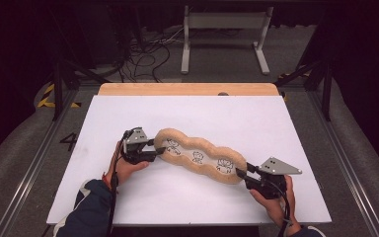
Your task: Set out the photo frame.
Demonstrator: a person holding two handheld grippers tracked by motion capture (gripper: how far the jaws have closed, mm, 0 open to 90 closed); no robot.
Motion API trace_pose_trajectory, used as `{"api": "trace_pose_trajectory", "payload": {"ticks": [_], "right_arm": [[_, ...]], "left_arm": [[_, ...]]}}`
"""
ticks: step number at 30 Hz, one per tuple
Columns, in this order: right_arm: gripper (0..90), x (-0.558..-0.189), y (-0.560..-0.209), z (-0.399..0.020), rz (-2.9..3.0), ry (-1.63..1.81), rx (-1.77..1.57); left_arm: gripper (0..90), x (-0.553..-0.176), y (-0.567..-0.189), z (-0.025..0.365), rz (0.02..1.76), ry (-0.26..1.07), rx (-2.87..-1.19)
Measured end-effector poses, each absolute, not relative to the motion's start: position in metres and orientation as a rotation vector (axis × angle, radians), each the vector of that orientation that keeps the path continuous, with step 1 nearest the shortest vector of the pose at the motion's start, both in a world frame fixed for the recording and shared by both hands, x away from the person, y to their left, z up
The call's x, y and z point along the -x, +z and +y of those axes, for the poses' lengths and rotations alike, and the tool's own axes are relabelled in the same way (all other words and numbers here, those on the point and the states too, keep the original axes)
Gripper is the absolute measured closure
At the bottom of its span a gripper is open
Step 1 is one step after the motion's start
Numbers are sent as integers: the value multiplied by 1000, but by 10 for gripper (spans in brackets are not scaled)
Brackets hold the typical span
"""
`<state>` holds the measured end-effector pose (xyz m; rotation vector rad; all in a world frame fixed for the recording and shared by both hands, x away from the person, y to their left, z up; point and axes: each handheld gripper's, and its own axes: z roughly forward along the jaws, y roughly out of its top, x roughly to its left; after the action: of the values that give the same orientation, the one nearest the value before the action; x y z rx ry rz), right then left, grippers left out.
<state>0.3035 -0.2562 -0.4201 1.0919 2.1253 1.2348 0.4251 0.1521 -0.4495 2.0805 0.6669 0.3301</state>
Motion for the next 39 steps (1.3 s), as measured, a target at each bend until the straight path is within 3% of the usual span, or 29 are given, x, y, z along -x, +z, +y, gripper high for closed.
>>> {"api": "trace_pose_trajectory", "payload": {"ticks": [39], "right_arm": [[609, -343, -423, -246, 2163, 1215, -1030]], "left_arm": [[504, -364, -445, 170, 723, 344, -2120]]}}
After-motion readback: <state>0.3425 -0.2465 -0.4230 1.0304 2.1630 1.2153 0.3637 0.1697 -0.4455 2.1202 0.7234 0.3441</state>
